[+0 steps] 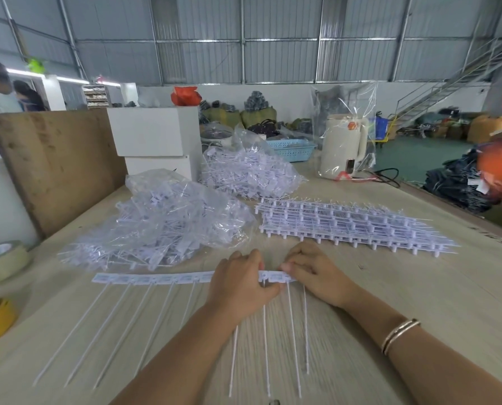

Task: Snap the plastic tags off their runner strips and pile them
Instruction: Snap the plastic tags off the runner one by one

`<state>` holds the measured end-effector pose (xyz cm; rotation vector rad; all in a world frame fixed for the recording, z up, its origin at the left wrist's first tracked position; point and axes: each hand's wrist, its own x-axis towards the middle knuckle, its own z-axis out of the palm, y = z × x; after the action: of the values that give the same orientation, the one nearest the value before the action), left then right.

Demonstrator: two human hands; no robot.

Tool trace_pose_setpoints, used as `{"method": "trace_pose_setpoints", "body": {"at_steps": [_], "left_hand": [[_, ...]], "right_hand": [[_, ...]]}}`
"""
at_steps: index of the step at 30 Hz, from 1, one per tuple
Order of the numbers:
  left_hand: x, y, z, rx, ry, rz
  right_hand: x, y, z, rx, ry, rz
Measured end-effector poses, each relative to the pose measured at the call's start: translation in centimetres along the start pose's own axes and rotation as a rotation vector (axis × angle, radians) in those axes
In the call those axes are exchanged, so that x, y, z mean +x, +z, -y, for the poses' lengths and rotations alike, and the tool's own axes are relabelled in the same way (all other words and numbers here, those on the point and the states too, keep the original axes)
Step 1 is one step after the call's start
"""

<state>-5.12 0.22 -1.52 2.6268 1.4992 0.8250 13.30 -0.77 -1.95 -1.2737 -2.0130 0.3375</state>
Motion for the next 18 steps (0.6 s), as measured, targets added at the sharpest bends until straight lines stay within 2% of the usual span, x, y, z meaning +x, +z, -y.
{"method": "trace_pose_setpoints", "body": {"at_steps": [3,5,10,18], "left_hand": [[-0.13,-0.02,-0.23,-0.029,-0.005,-0.041],[-0.29,-0.06,-0.30,-0.051,-0.004,-0.032],[-0.23,-0.33,-0.23,-0.098,-0.045,0.057],[-0.05,0.48,0.00,-0.202,-0.124,0.100]], "right_hand": [[-0.20,0.00,-0.07,-0.081,0.086,0.123],[-0.24,0.03,-0.15,-0.049,0.112,0.176],[-0.08,-0.63,-0.04,0.238,0.153,0.149],[-0.11,-0.24,-0.30,0.216,0.139,0.158]]}}
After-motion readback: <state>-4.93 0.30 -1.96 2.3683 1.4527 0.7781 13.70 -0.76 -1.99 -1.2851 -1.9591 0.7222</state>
